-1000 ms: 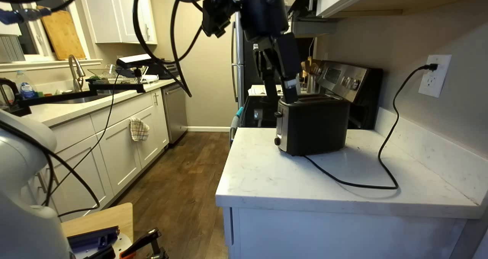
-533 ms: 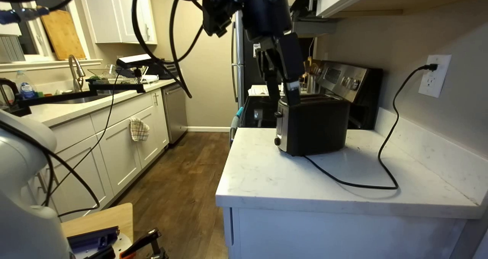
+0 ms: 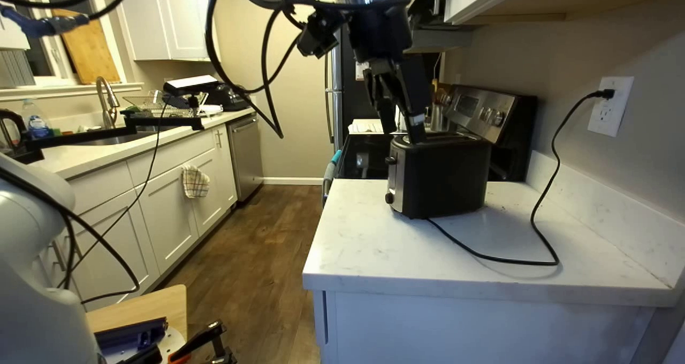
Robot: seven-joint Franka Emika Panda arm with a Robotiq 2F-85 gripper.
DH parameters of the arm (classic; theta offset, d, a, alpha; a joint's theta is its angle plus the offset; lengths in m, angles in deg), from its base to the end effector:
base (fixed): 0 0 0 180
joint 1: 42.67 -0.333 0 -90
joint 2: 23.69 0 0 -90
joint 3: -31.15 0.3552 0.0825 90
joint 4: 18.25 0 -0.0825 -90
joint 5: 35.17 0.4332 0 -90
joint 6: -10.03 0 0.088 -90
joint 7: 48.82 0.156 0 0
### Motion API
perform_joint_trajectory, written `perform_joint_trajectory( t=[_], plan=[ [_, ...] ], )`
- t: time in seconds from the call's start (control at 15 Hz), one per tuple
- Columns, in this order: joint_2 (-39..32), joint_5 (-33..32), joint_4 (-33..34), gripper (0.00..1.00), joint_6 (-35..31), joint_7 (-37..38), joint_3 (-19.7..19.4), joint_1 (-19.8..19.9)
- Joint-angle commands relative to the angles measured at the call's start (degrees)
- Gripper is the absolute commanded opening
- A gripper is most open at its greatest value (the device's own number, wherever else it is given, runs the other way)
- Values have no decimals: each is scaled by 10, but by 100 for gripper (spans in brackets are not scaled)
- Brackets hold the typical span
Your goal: Press down on the toaster lever
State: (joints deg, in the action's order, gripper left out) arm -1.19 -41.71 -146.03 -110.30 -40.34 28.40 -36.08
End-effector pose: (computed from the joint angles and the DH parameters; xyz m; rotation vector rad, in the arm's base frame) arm 0.4970 -0.0940 0.5305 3.0004 -0.4001 0.3988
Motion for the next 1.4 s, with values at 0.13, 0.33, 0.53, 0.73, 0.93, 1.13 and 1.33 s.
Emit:
perform_joint_trajectory(
  t=[0.13, 0.33, 0.53, 0.73, 0.93, 1.13, 1.33],
  plan=[
    [-60, 28, 52, 100, -45, 29, 40, -39],
    [-100, 21, 87, 100, -56, 53, 63, -54],
    [-140, 16, 113, 100, -57, 70, 83, -71],
    [-173, 16, 132, 100, -47, 97, 95, -87],
    [-195, 13, 145, 100, -50, 123, 99, -98],
    [-207, 14, 157, 67, -48, 136, 96, -106],
    [-212, 15, 163, 47, -44, 149, 94, -108]
  ],
)
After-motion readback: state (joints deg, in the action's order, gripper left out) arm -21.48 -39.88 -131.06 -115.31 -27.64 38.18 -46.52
